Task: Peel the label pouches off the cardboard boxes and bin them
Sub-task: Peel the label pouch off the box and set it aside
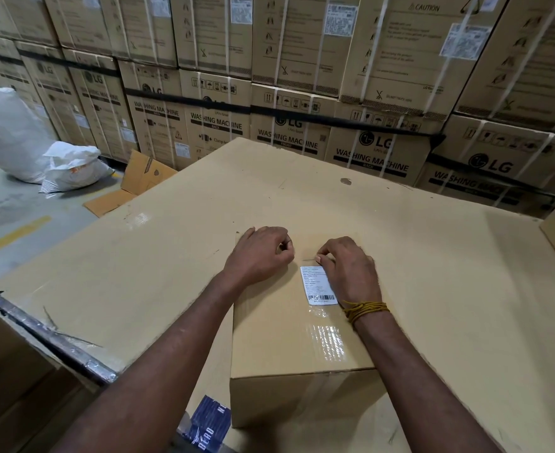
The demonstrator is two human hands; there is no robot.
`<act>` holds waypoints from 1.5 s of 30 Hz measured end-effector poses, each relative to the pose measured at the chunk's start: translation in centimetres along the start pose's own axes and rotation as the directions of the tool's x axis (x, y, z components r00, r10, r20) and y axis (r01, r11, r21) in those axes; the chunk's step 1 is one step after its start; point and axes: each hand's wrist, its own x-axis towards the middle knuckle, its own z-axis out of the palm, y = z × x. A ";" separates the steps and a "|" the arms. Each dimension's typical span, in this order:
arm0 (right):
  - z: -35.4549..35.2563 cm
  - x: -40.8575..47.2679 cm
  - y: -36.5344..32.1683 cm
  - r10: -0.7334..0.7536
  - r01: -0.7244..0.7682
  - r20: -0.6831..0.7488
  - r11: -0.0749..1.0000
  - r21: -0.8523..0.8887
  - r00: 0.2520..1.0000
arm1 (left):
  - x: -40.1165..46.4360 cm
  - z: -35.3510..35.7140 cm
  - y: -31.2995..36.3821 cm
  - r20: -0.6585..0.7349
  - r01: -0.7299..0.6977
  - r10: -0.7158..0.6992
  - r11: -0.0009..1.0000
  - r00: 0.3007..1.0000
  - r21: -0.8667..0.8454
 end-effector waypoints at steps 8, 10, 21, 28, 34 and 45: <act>-0.2 -0.2 -0.2 -0.004 0.004 0.011 0.999 -0.049 1.000 | 0.1 0.1 -0.2 0.001 -0.005 0.004 1.000 1.000 0.004; -0.3 -0.3 -0.2 0.003 -0.003 0.024 1.000 -0.015 1.000 | 0.1 0.1 -0.3 0.001 -0.005 0.005 1.000 1.000 -0.001; -0.8 -0.6 0.6 -0.049 0.048 0.002 0.977 0.208 0.999 | 0.2 0.3 -0.5 0.013 0.004 -0.005 1.000 1.000 0.013; -2.0 -0.9 0.6 0.014 -0.061 0.089 0.833 0.550 0.996 | 0.2 0.2 -0.6 0.015 -0.004 0.004 1.000 1.000 0.006; -2.2 -0.5 1.5 -0.002 -0.128 0.175 0.672 0.730 0.985 | 0.1 0.1 -0.5 0.025 -0.012 0.012 1.000 1.000 -0.008; -2.0 -0.2 2.0 0.019 -0.112 0.125 0.581 0.806 0.992 | -1.6 -0.6 1.4 0.110 -0.070 0.117 0.929 0.987 -0.362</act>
